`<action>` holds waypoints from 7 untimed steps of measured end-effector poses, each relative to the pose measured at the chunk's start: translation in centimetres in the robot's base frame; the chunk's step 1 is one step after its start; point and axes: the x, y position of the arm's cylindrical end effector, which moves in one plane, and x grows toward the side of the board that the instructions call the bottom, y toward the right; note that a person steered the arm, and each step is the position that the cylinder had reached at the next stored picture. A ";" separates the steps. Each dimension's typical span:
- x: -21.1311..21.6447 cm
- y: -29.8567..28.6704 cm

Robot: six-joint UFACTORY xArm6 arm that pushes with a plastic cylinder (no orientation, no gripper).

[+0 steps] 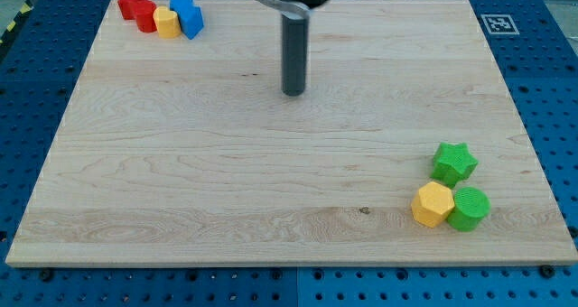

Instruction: Push the yellow heart diagonally bottom right to the red circle

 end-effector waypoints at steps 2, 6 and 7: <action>-15.6 -3.6; -18.4 -19.9; -18.4 -20.5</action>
